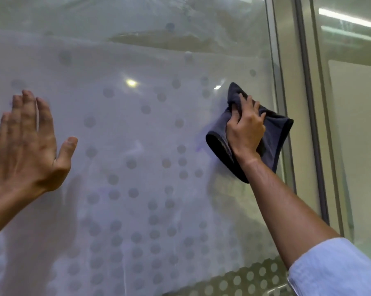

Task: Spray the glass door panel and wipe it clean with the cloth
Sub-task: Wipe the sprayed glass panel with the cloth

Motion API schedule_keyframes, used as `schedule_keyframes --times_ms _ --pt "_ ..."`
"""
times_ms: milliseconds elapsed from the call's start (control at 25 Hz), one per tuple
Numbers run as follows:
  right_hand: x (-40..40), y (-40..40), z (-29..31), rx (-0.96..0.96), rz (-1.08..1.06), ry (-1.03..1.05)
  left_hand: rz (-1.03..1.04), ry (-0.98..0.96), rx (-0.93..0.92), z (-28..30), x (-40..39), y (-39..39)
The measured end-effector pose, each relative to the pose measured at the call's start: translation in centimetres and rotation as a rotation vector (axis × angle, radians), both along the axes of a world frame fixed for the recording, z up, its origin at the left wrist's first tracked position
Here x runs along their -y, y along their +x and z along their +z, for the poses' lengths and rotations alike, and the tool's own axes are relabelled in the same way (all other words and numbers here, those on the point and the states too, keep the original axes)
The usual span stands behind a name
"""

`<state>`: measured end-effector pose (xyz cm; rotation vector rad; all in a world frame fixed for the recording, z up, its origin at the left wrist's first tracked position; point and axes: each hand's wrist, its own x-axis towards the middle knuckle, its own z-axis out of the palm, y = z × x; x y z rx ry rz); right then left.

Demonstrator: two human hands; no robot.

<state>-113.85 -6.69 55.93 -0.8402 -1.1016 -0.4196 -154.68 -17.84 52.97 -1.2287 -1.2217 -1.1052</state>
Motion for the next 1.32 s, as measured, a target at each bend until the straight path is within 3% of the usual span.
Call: schedule_keyframes --times_ms 200,320,440,520,600,840,920,1080,1320 --pt "1.4 -6.0 -5.8 0.327 0.001 0.186 0.002 -0.051 0.017 -0.3 1.4 1.4" --pt "1.5 -5.7 -8.4 0.504 -0.021 0.226 0.066 -0.055 0.029 -0.6 2.2 2.6" --pt "0.9 -3.9 -8.3 0.404 -0.16 0.111 0.112 -0.078 0.013 -0.5 3.1 3.2" --pt "1.1 -4.7 -7.3 0.291 -0.125 0.032 0.15 -0.089 0.013 -0.6 3.3 3.3" --pt "2.0 -6.6 -7.2 0.31 -0.051 0.066 0.155 -0.085 0.019 -0.7 3.3 3.3" --pt "3.0 -8.0 -11.8 0.805 -0.055 0.312 0.151 -0.126 0.005 -0.7 3.7 3.0" --pt "2.3 -6.4 -11.5 0.743 -0.069 0.309 0.158 -0.151 -0.024 -1.2 4.3 2.2" --pt "2.6 -7.9 -9.0 0.385 0.017 0.188 0.177 -0.17 -0.047 -2.3 4.9 1.5" --pt "6.5 -15.5 -10.9 0.723 0.089 0.317 0.165 -0.175 -0.04 -2.4 5.0 1.5"
